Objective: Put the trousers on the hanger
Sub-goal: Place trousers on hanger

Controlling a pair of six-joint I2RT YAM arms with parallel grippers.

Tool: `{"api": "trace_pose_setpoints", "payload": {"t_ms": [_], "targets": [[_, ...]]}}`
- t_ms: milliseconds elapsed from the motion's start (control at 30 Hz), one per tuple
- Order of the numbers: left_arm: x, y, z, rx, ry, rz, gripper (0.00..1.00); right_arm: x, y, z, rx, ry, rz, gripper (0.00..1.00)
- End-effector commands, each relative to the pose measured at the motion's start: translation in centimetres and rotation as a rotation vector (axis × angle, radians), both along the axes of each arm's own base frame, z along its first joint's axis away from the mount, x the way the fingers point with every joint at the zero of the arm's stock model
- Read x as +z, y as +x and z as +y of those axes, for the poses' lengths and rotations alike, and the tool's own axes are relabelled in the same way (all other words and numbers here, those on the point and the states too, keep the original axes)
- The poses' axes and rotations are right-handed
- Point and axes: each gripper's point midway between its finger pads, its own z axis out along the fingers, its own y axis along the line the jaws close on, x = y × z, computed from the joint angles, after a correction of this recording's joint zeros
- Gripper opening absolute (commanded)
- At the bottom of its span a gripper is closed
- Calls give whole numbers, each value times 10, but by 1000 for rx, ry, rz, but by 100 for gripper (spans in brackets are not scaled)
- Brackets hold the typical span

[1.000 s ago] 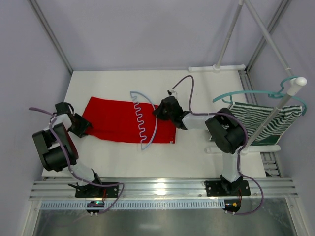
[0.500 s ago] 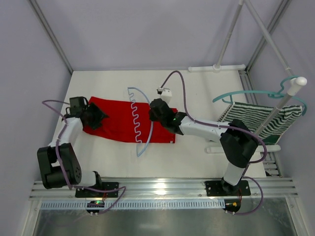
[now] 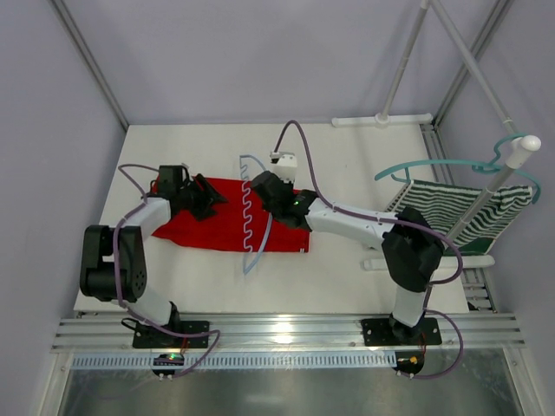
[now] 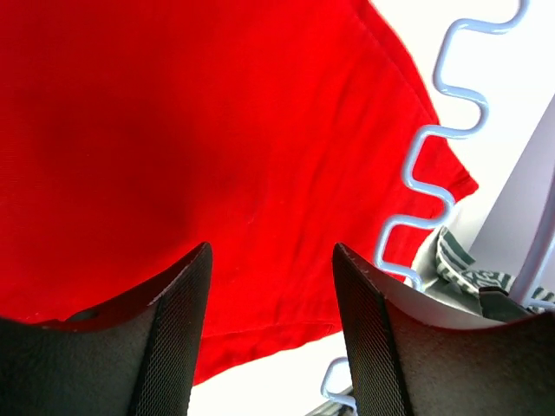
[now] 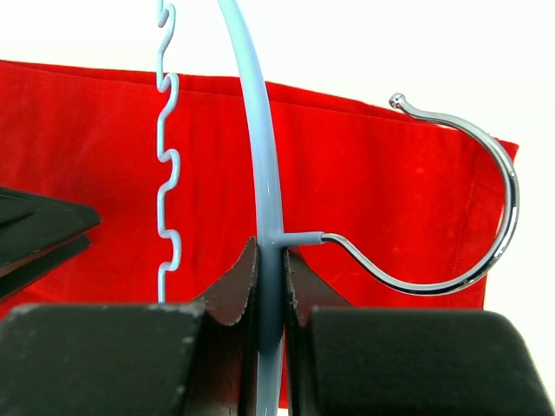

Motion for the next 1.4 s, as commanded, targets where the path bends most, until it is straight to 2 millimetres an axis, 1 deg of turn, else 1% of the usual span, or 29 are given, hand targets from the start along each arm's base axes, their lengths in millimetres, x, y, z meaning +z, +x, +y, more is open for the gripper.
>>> {"api": "trace_pose_setpoints", "payload": {"t_ms": [0, 33, 67, 100, 133, 167, 200, 233, 267, 300, 333, 367, 400, 433, 500, 533, 600, 700, 767, 800, 833, 967, 1000, 1033, 1100, 1167, 1267, 1367], "targets": [[34, 13, 6, 37, 34, -136, 59, 26, 10, 2, -51, -10, -70, 4], [37, 10, 2, 34, 14, -153, 59, 25, 9, 6, -50, -25, -67, 4], [48, 15, -6, 24, -35, -195, 59, 24, 10, 6, -52, -32, -63, 4], [50, 16, -12, 14, -57, -208, 59, 23, 11, 8, -49, -34, -58, 4], [51, 16, -23, -15, -82, -220, 59, 20, 13, 11, -45, -42, -48, 4], [55, 16, -35, -54, -126, -244, 58, 20, 13, 13, -40, -40, -46, 4], [53, 15, -42, -74, -140, -240, 57, 20, 11, 16, -27, -34, -38, 4], [41, 11, -53, -106, -135, -209, 55, 19, 11, 19, -20, -25, -38, 4], [37, 11, -58, -119, -119, -200, 55, 19, 11, 20, -13, -17, -35, 4], [27, 10, -59, -123, -93, -179, 55, 17, 7, 24, 15, -6, -21, 4], [20, 6, -66, -140, -92, -166, 55, 18, 6, 29, 36, 10, -21, 6], [7, 3, -68, -145, -92, -135, 54, 18, 4, 31, 50, 20, -17, 8], [3, 2, -71, -149, -98, -130, 54, 16, 1, 32, 60, 24, -12, 9], [-2, 1, -73, -143, -103, -109, 53, 16, -1, 37, 81, 46, -4, 12], [-14, -1, -73, -139, -102, -78, 52, 14, -7, 36, 102, 66, -2, 15], [-16, -1, -74, -140, -101, -72, 52, 18, -7, 41, 117, 100, -14, 19], [-20, -3, -76, -143, -102, -65, 52, 20, -10, 44, 139, 141, -27, 24], [-23, -3, -76, -139, -95, -61, 52, 15, -15, 51, 172, 161, -8, 29], [-25, -4, -77, -141, -93, -57, 51, 16, -17, 56, 191, 195, 0, 29], [-25, -4, -77, -142, -93, -55, 51, 12, -19, 58, 202, 199, 6, 29], [-26, -5, -77, -142, -91, -53, 51, 14, -19, 61, 208, 216, -2, 29], [-32, -7, -75, -138, -84, -44, 51, 12, -20, 64, 228, 236, -3, 29], [-33, -8, -75, -139, -85, -41, 50, 7, -25, 64, 240, 233, 11, 29], [-33, -9, -76, -138, -85, -39, 50, 15, -22, 70, 251, 271, -16, 29], [-34, -8, -75, -135, -86, -38, 50, 17, -22, 75, 265, 291, -16, 29], [-35, -9, -75, -134, -86, -36, 50, 12, -22, 78, 270, 286, -5, 29], [-34, -9, -77, -131, -104, -36, 49, 14, -23, 85, 292, 317, -2, 29], [-35, -10, -78, -131, -113, -31, 45, 20, -26, 89, 321, 346, -18, 31]]}}
